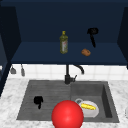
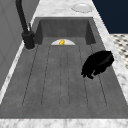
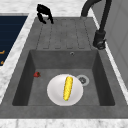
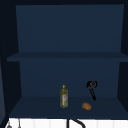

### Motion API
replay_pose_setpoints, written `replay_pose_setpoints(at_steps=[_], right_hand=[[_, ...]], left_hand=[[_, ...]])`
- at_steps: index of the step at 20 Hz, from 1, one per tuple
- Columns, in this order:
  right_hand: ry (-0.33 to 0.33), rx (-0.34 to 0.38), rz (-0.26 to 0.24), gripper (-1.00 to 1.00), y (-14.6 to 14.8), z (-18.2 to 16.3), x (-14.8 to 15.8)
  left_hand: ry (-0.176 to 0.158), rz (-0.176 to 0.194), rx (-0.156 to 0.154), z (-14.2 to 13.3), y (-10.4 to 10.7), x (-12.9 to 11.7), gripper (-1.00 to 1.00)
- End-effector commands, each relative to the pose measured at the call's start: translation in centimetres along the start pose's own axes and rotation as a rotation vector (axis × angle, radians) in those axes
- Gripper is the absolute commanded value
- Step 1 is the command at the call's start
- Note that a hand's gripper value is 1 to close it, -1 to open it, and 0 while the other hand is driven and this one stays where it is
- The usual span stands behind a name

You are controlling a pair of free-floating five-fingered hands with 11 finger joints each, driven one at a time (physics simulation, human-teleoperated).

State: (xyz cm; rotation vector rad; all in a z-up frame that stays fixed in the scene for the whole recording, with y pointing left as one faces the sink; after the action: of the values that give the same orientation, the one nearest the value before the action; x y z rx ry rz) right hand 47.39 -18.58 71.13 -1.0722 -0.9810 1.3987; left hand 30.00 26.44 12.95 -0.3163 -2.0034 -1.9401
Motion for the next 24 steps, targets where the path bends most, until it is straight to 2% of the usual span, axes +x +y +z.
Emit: replay_pose_setpoints(at_steps=[1,10,20,24], right_hand=[[0.021,-0.033,-0.012,-1.0,0.1,2.8,-0.5],[0.027,-0.108,0.007,-1.0,1.4,9.7,-0.6],[0.015,-0.095,0.011,-1.0,3.8,17.6,-0.4],[0.009,-0.096,-0.013,-1.0,5.5,20.5,-0.6]], left_hand=[[0.0,0.0,0.0,0.0,0.0,0.0,0.0],[0.0,0.0,0.0,0.0,0.0,0.0,0.0],[0.0,0.0,0.0,0.0,0.0,0.0,0.0],[0.0,0.0,0.0,0.0,0.0,0.0,0.0]])
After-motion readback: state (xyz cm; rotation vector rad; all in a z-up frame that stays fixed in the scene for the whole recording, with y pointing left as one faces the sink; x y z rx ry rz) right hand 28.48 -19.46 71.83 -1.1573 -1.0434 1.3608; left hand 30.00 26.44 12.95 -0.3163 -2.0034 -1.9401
